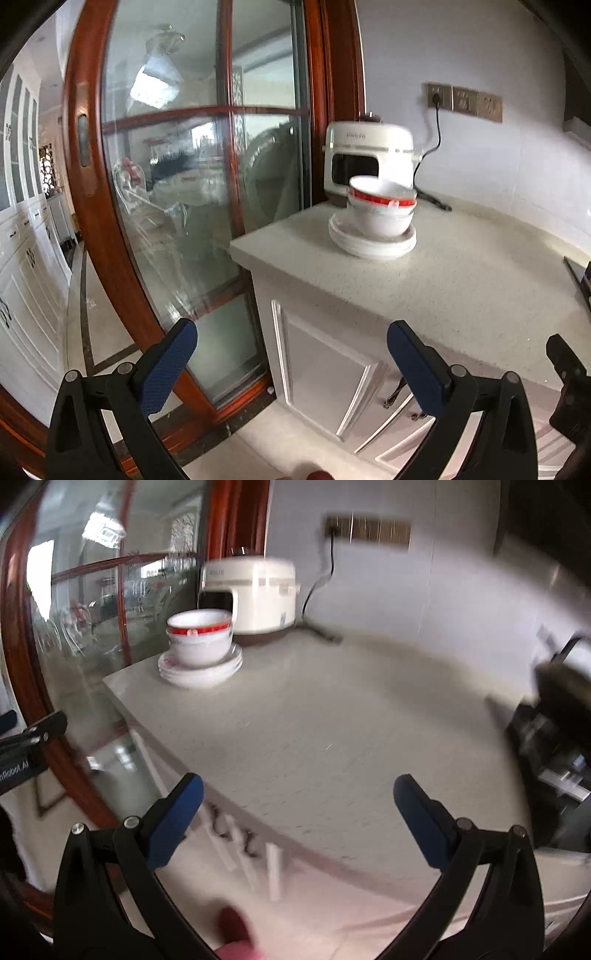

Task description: Organize plates and bowls

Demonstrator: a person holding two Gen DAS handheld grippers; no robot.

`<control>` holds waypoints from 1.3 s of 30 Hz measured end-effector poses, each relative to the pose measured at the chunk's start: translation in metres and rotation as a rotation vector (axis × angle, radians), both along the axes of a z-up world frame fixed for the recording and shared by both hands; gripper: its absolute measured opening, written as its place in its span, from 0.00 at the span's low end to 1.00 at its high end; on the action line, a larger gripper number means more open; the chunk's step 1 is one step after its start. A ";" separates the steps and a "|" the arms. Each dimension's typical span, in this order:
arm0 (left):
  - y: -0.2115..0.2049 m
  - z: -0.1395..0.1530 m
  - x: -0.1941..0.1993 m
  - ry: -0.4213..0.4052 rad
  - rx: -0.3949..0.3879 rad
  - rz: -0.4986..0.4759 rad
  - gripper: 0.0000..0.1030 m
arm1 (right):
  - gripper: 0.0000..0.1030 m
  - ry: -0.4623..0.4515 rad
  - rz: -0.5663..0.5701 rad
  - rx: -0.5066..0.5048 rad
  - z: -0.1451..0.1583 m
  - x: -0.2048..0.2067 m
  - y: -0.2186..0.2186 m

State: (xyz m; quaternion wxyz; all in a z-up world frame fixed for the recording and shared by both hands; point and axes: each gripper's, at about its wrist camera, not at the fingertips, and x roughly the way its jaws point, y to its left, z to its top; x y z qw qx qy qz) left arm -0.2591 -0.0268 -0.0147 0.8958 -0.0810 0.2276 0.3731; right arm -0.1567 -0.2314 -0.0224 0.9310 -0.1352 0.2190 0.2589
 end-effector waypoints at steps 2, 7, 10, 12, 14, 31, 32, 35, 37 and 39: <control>0.000 0.003 -0.001 -0.018 -0.021 -0.012 1.00 | 1.00 -0.064 0.006 -0.010 0.008 -0.014 0.001; 0.002 0.012 -0.005 -0.023 -0.070 -0.025 1.00 | 1.00 -0.120 0.012 0.001 0.026 -0.028 0.004; -0.008 0.017 -0.005 -0.025 -0.060 -0.062 1.00 | 1.00 -0.107 0.000 0.001 0.027 -0.025 0.009; -0.013 0.020 -0.006 -0.039 -0.061 -0.081 1.00 | 1.00 -0.111 0.005 0.001 0.028 -0.027 0.007; -0.015 0.021 -0.006 -0.049 -0.069 -0.087 1.00 | 1.00 -0.109 0.011 0.001 0.028 -0.028 0.005; -0.026 0.020 -0.005 -0.041 -0.055 -0.067 1.00 | 1.00 -0.082 0.046 0.013 0.026 -0.026 0.010; -0.027 0.020 -0.005 -0.040 -0.053 -0.065 1.00 | 1.00 -0.080 0.049 0.013 0.025 -0.026 0.010; -0.027 0.020 -0.005 -0.040 -0.051 -0.065 1.00 | 1.00 -0.075 0.054 0.013 0.025 -0.026 0.011; -0.027 0.020 -0.004 -0.039 -0.049 -0.064 1.00 | 1.00 -0.074 0.055 0.013 0.025 -0.026 0.011; -0.027 0.020 -0.004 -0.038 -0.049 -0.064 1.00 | 1.00 -0.074 0.057 0.013 0.024 -0.025 0.011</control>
